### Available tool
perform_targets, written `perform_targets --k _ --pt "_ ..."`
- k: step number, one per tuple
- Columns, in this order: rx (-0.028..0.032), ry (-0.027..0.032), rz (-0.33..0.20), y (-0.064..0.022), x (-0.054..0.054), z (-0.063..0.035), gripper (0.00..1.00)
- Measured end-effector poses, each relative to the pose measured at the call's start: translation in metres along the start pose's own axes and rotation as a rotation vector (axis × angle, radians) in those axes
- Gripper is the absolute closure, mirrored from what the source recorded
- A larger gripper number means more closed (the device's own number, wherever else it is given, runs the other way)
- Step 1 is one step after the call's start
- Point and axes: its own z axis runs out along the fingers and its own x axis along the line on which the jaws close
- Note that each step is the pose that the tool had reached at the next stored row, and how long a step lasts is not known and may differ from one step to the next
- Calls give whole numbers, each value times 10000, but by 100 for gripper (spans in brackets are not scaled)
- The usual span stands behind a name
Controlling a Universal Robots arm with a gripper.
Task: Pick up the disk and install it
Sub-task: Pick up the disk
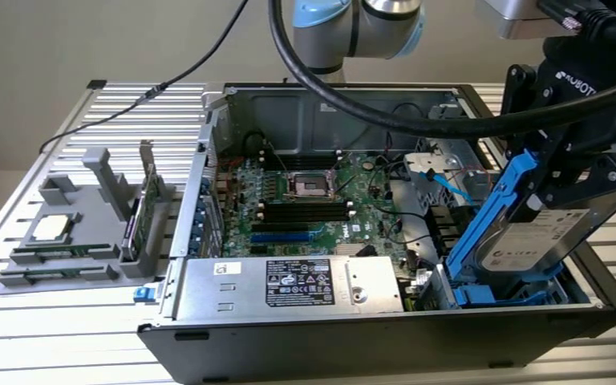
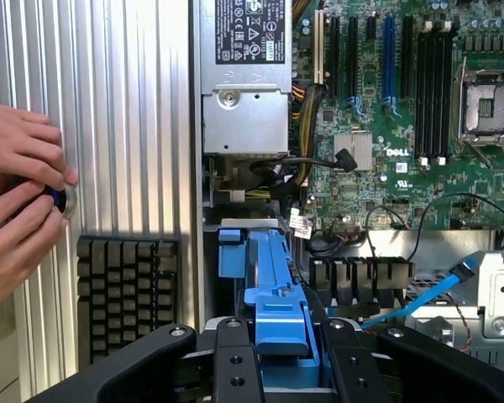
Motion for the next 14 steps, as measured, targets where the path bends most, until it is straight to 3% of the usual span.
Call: perform_targets --k 14 --pt "-1 25 -15 -2 -9 56 67"
